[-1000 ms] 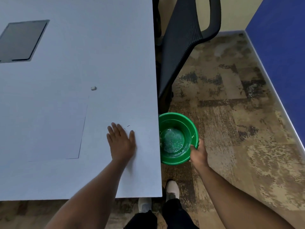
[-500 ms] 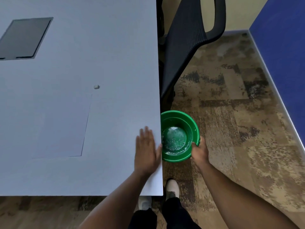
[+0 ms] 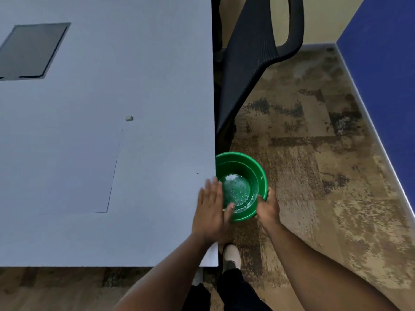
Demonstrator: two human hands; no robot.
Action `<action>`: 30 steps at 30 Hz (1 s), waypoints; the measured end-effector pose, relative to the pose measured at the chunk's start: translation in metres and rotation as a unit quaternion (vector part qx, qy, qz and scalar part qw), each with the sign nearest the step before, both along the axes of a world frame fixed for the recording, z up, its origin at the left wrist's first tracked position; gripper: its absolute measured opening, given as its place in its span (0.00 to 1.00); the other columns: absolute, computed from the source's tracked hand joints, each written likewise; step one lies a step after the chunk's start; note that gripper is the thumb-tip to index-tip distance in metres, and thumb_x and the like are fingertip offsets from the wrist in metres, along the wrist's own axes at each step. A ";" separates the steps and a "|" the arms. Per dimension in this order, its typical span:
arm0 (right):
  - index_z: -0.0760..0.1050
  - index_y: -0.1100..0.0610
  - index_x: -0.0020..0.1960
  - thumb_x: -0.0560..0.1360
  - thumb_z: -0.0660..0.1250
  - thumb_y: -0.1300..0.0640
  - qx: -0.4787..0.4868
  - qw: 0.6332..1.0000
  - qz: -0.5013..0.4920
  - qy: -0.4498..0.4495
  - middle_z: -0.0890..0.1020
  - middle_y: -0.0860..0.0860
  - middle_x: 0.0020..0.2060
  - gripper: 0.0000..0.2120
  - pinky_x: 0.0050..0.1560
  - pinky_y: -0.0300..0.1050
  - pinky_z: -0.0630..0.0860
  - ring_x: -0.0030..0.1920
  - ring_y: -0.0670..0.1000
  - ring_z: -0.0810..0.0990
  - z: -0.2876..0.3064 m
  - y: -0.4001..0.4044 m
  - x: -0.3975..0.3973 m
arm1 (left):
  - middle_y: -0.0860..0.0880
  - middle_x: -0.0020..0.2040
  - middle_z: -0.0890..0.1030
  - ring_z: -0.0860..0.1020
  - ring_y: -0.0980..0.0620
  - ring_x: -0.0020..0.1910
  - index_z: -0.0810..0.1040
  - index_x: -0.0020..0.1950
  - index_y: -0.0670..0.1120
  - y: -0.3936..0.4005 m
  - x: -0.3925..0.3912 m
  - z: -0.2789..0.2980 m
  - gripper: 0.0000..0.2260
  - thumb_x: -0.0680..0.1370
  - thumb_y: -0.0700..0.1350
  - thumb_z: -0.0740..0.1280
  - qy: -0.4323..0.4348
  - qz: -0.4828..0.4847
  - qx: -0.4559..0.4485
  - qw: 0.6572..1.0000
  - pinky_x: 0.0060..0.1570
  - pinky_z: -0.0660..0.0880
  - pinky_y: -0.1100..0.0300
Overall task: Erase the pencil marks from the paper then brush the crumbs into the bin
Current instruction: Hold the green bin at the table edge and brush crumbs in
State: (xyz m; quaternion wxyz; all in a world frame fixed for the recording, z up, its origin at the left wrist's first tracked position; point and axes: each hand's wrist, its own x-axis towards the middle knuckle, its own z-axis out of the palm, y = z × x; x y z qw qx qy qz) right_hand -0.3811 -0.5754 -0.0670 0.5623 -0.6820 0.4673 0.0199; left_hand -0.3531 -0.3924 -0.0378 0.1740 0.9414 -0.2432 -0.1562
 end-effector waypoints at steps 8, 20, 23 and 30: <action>0.68 0.44 0.64 0.81 0.60 0.59 0.003 1.000 0.004 0.000 0.82 0.53 0.47 0.14 0.43 0.54 0.81 0.45 0.56 0.83 -0.001 -0.004 -0.005 | 0.39 0.83 0.42 0.39 0.38 0.82 0.45 0.83 0.39 0.035 0.051 0.000 0.41 0.79 0.66 0.35 0.018 0.123 0.093 0.988 0.80 0.40 0.44; 0.69 0.47 0.64 0.81 0.60 0.60 -0.006 1.000 0.017 -0.001 0.82 0.52 0.47 0.14 0.48 0.58 0.82 0.45 0.55 0.82 0.010 -0.018 -0.014 | 0.43 0.83 0.40 0.37 0.43 0.82 0.45 0.84 0.43 0.019 0.024 0.004 0.37 0.81 0.64 0.40 -0.019 0.089 0.037 0.995 0.80 0.37 0.49; 0.69 0.46 0.64 0.81 0.60 0.60 -0.008 1.000 0.022 -0.006 0.81 0.51 0.47 0.14 0.48 0.57 0.82 0.45 0.54 0.82 0.010 -0.021 -0.014 | 0.36 0.83 0.45 0.42 0.36 0.82 0.48 0.83 0.37 0.031 0.041 0.005 0.40 0.79 0.64 0.39 0.001 0.222 0.057 0.973 0.80 0.43 0.43; 0.68 0.44 0.64 0.81 0.60 0.59 -0.003 1.000 0.031 -0.003 0.82 0.51 0.47 0.15 0.46 0.57 0.82 0.45 0.55 0.83 0.006 -0.025 -0.017 | 0.42 0.82 0.36 0.34 0.38 0.81 0.41 0.83 0.44 0.024 0.037 0.002 0.41 0.78 0.69 0.31 0.014 0.036 0.094 0.995 0.80 0.37 0.43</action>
